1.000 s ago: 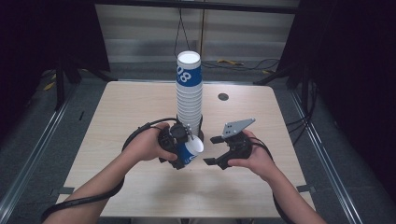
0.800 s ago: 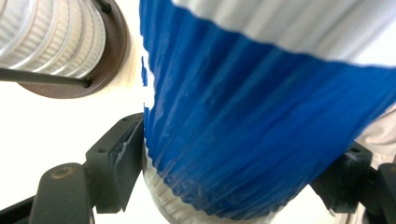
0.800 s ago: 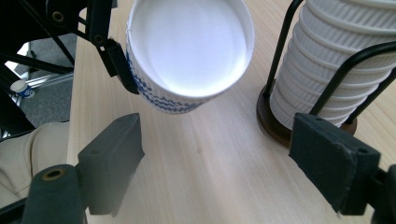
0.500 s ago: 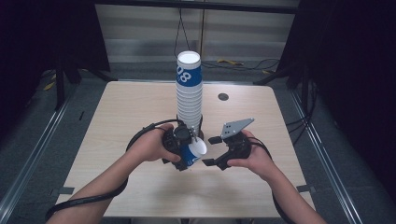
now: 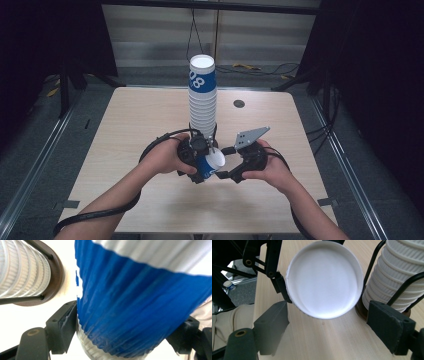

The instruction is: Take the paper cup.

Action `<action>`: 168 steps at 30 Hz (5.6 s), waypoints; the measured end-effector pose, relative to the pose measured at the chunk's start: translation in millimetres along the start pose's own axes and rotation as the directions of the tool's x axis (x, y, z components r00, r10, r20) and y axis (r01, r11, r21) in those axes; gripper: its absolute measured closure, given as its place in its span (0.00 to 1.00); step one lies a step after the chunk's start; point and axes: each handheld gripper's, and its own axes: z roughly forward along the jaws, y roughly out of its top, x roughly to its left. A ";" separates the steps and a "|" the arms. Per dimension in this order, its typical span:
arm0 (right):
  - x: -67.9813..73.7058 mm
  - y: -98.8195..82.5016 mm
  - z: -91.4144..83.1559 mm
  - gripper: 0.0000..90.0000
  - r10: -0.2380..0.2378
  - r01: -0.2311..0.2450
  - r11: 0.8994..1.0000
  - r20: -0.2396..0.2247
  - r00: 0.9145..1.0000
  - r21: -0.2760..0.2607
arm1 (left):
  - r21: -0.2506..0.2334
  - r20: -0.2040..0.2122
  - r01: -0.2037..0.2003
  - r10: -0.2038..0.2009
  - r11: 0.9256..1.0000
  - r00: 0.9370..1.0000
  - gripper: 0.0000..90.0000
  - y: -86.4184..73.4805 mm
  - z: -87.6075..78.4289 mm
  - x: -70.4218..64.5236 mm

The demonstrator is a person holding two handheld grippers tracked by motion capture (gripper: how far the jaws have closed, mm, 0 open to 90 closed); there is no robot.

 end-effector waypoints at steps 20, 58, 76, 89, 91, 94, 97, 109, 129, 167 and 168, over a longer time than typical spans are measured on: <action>1.4 3.0 4.4 0.19 -0.012 0.012 1.000 -0.014 1.000 0.011 | 0.001 0.003 -0.015 0.015 1.000 1.000 0.23 3.8 2.8 -2.3; 3.1 6.0 10.4 0.30 -0.019 0.018 1.000 -0.057 0.998 -0.011 | -0.051 -0.009 -0.096 0.096 0.994 0.995 0.20 4.4 7.0 -3.6; 1.5 2.2 5.1 0.30 0.012 -0.014 0.999 -0.051 0.999 -0.037 | -0.170 0.010 -0.104 0.107 0.980 0.994 0.18 -10.0 -1.2 1.7; -0.7 -2.7 1.5 0.30 0.017 -0.019 0.999 -0.034 0.999 -0.045 | -0.201 0.009 -0.092 0.096 0.975 0.995 0.17 -16.7 -4.4 3.0; -1.3 -4.0 0.4 0.30 0.018 -0.019 0.999 -0.034 0.999 -0.044 | -0.217 0.017 -0.082 0.088 0.973 0.996 0.17 -18.0 -5.3 2.8; -1.4 -5.6 -0.6 0.30 0.017 -0.018 0.999 -0.029 0.999 -0.037 | -0.238 0.015 -0.064 0.069 0.969 0.997 0.17 -19.6 -6.1 1.8; -1.6 -6.8 -0.9 0.30 0.022 -0.024 0.999 -0.034 0.999 -0.041 | -0.236 0.009 -0.077 0.081 0.969 0.997 0.17 -20.6 -7.8 3.4; -1.8 -10.5 -7.1 0.30 0.030 -0.032 0.998 -0.028 0.999 -0.057 | -0.300 0.040 -0.024 0.038 0.954 0.998 0.18 -32.9 -4.9 8.3; -1.2 -14.6 -10.2 0.30 0.033 -0.035 0.995 -0.030 0.999 -0.090 | -0.414 0.096 0.059 -0.021 0.908 0.995 0.17 -49.8 5.9 10.8; -0.2 -18.0 -7.3 0.30 0.039 -0.042 0.994 -0.027 0.999 -0.098 | -0.444 0.125 0.075 -0.021 0.893 0.992 0.17 -49.1 32.8 6.0; -0.2 -18.3 -6.9 0.30 0.041 -0.044 0.994 -0.029 0.999 -0.101 | -0.441 0.121 0.073 -0.022 0.895 0.992 0.17 -48.9 33.0 5.4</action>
